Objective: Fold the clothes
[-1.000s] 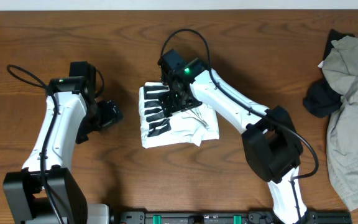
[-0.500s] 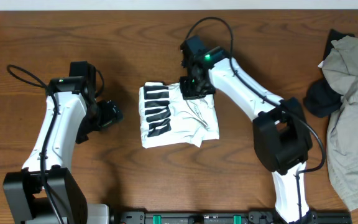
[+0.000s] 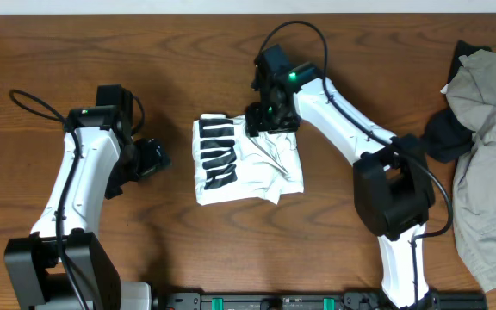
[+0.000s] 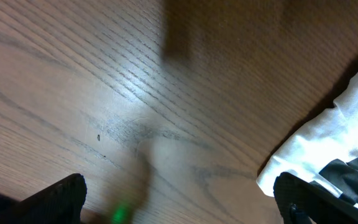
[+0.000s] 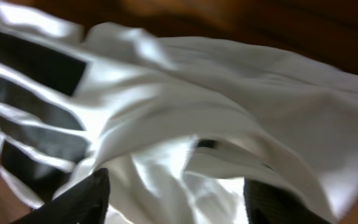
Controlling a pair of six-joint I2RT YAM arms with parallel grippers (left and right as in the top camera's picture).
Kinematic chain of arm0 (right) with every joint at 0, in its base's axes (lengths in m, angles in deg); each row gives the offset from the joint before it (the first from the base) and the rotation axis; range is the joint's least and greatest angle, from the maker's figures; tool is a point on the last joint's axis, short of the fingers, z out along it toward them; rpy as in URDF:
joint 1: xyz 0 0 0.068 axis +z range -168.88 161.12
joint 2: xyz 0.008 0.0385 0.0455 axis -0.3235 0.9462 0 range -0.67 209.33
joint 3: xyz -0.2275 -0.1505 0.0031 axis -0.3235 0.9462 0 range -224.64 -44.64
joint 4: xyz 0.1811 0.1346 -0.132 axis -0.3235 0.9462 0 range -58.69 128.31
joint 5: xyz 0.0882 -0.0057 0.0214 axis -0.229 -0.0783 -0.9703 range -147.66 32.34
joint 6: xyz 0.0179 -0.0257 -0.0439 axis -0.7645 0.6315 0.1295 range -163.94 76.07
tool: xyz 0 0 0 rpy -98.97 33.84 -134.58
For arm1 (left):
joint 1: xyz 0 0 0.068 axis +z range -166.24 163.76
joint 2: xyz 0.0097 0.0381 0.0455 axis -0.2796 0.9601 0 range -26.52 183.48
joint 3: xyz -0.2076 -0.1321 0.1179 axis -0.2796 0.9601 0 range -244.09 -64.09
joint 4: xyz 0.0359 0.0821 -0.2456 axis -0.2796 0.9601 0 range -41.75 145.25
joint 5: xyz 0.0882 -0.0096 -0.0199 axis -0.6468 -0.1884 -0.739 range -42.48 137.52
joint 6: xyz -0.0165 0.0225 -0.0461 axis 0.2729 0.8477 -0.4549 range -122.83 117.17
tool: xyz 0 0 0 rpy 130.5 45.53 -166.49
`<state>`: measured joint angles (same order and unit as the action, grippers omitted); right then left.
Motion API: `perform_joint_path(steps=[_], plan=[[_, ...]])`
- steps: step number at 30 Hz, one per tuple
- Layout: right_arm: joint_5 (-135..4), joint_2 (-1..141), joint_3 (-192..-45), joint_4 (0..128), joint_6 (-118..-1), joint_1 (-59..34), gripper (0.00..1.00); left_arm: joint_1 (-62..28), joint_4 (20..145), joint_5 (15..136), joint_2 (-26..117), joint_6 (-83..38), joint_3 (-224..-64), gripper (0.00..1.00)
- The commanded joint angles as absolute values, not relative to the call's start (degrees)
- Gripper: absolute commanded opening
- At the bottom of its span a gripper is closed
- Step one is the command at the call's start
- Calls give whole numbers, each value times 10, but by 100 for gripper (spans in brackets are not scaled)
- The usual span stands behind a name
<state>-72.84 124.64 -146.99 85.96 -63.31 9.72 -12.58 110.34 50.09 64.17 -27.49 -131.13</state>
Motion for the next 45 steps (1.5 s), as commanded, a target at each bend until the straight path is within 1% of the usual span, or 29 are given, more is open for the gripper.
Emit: perform_joint_path(steps=[1,5,9,13,17,21,23,26,33,38,45], plan=[[-708,1255,-1481,868,-643,49,59,-124,1105,494,641,-282,-1312,98],[-714,1255,-1481,879,-640,11,50,-124,1104,494,641,-282,-1312,98],[-717,1254,-1482,886,-641,-7,54,-124,1104,494,641,-282,-1312,98],[-721,1243,-1492,907,-650,-5,53,-124,1104,494,641,-282,-1312,98],[-733,1208,-1503,911,-649,11,53,-124,1104,494,641,-282,-1312,98],[-795,1164,-1505,903,-622,40,53,-124,1104,494,641,-282,-1312,98],[-806,1158,-1505,904,-603,61,55,-124,1102,494,641,-282,-1312,98],[-806,1168,-1502,909,-577,98,59,-124,1102,494,641,-282,-1312,98],[-773,1232,-1496,875,-575,168,60,-124,1103,495,641,-282,-1312,98],[-734,1265,-1496,841,-626,174,59,-124,1106,495,641,-282,-1312,98],[-725,1259,-1497,841,-646,151,52,-124,1107,495,641,-282,-1312,98]])
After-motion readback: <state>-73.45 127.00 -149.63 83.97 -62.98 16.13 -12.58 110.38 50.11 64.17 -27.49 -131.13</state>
